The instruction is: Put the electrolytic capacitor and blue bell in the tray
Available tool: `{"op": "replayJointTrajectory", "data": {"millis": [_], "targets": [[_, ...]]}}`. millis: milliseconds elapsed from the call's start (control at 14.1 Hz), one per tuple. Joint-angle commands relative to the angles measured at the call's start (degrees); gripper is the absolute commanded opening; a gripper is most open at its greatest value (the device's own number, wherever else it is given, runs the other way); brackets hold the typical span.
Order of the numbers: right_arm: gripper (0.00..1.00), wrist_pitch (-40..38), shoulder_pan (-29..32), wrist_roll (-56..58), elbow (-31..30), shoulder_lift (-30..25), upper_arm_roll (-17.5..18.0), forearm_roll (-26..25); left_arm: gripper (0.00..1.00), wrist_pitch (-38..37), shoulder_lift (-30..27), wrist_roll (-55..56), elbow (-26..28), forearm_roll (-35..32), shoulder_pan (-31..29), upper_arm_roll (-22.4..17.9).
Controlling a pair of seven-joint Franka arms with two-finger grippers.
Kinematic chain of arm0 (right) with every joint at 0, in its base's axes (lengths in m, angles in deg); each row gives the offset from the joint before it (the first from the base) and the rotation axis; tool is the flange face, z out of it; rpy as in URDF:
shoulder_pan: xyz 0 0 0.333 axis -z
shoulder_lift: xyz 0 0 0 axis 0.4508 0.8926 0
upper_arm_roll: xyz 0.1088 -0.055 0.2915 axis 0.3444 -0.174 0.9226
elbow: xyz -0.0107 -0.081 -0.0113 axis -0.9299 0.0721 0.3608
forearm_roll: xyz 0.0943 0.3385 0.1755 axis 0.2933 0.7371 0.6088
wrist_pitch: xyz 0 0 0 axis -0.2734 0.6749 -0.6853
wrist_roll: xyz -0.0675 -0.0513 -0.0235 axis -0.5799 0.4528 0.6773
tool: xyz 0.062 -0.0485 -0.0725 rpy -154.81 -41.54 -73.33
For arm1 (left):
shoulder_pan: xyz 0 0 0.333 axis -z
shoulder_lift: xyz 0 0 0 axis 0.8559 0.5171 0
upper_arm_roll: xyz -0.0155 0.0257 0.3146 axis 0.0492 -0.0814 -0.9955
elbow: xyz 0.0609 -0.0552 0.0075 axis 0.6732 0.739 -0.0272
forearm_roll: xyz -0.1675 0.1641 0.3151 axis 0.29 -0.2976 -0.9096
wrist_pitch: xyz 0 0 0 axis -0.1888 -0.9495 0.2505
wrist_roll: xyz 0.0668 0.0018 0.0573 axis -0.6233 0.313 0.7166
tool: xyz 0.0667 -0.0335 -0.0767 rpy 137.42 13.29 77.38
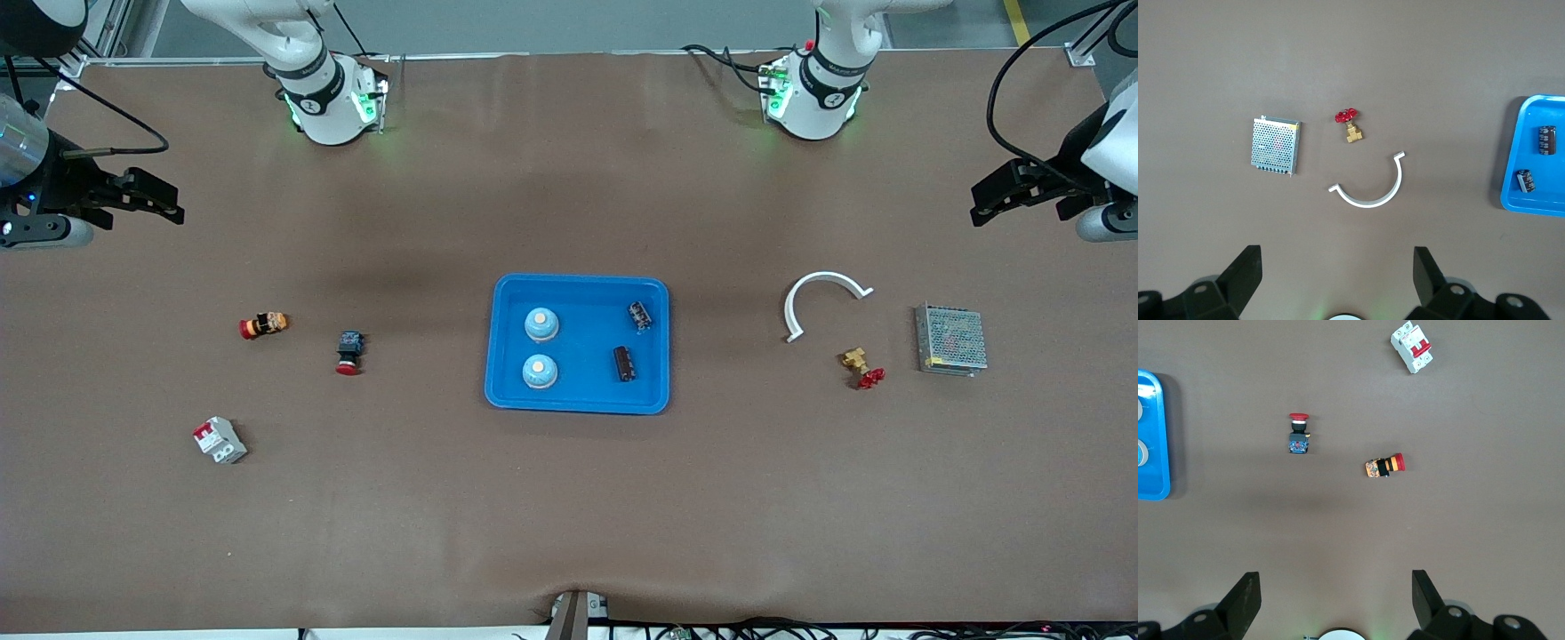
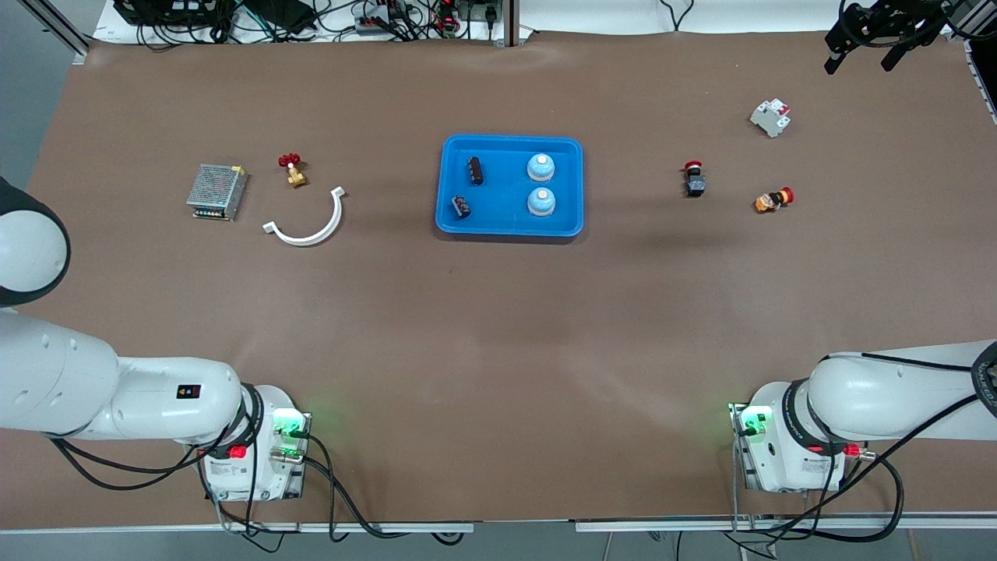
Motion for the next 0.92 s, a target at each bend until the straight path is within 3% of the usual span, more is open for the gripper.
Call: {"op": "replayJointTrajectory", "data": {"millis": [0,851], "targets": [[1.0,0.7,1.1,0.7,-1.3,-1.4,1.0,-0.7,1.0,0.0,-0.9,0.2,0.1,1.1,-0.2,0.2],[1.0,0.7,1.1,0.7,-1.3,-1.4,1.0,-0.7,1.0,-0.1,-0.5,0.2,-1.1,1.0,0.0,1.1]]}}
